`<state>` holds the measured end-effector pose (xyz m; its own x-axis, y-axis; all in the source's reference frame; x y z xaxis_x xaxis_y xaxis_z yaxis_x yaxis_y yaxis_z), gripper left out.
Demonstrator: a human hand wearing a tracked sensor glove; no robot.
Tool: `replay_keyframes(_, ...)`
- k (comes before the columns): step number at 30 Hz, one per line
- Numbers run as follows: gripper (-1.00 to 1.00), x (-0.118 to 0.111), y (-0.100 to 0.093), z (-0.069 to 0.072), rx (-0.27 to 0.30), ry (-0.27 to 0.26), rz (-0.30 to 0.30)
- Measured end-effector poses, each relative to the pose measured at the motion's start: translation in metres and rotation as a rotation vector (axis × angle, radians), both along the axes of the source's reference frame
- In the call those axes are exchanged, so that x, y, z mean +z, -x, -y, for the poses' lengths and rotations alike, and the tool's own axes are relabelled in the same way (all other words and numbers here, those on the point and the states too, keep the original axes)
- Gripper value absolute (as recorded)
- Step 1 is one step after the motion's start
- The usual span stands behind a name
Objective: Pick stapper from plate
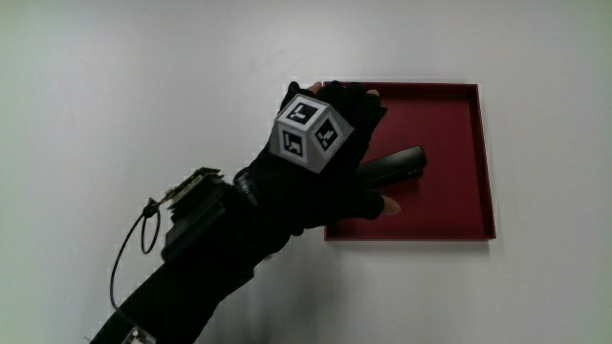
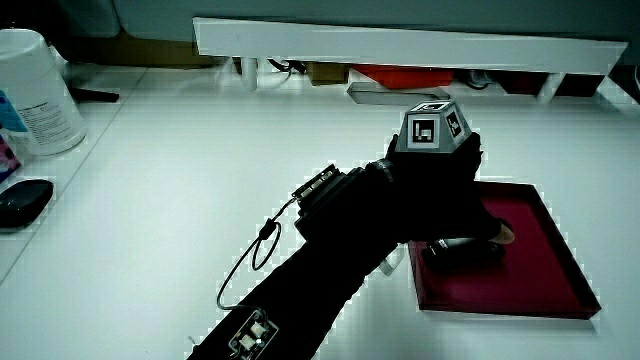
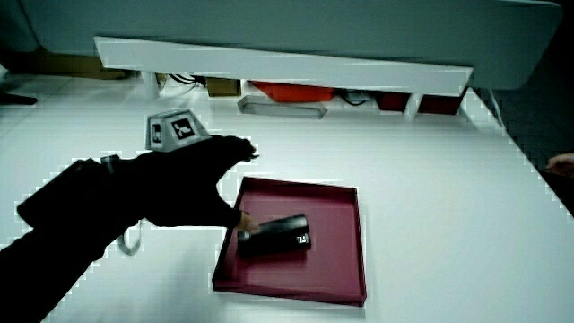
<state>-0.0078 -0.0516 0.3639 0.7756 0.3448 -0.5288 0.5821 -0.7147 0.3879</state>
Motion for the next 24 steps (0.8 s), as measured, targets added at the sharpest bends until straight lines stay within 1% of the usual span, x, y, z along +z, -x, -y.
replay_keyframes(2,0.0,0.005,-0.005,0.003,-0.003,0.025,0.029)
replay_keyframes(4,0.0,0.013,-0.011,0.006,0.002,0.023,0.022)
replay_keyframes(6,0.0,0.018,-0.016,0.009,0.005,0.029,0.048)
replay_keyframes(7,0.0,0.023,-0.019,0.01,0.004,0.044,0.051)
replay_keyframes(8,0.0,0.026,-0.021,0.011,0.007,0.04,0.057)
replay_keyframes(9,0.0,0.03,-0.024,0.012,0.003,0.058,0.062)
replay_keyframes(10,0.0,0.036,-0.026,0.013,0.006,0.057,0.065)
replay_keyframes(11,0.0,0.041,-0.029,0.013,0.006,0.073,0.061)
replay_keyframes(13,0.0,0.047,-0.035,0.013,0.013,0.071,0.076)
replay_keyframes(14,0.0,0.051,-0.037,0.013,0.01,0.084,0.083)
replay_keyframes(16,0.0,0.059,-0.041,0.013,0.011,0.081,0.094)
replay_keyframes(18,0.0,0.065,-0.044,0.014,0.011,0.065,0.113)
replay_keyframes(20,0.0,0.073,-0.045,0.014,0.008,0.086,0.119)
replay_keyframes(22,0.0,0.083,-0.047,0.015,0.008,0.089,0.125)
replay_keyframes(24,0.0,0.086,-0.048,0.015,0.004,0.097,0.133)
